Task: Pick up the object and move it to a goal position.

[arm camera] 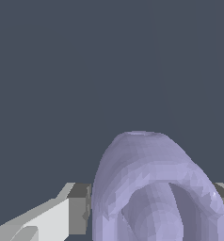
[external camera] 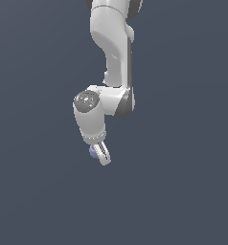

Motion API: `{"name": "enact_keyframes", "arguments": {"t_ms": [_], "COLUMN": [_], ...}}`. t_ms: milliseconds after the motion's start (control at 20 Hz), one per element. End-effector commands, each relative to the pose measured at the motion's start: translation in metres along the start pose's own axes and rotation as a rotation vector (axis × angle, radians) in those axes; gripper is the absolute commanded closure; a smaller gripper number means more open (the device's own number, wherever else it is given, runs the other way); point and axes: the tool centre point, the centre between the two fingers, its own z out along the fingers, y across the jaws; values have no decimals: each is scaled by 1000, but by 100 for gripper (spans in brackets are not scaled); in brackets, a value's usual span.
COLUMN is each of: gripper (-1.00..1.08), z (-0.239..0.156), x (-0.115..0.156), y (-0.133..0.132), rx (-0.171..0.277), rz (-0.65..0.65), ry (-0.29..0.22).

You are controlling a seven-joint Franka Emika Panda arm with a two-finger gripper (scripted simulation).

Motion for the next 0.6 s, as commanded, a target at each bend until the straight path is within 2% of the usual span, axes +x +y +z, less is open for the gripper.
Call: {"name": "enact_keyframes", "arguments": {"t_ms": [0,550], "gripper": [108,108], "z": [-19,-138], "x": [3,23], "y": [8,60], "rx": [1,2], "rz": [0,2], "ry": [1,-1]}}
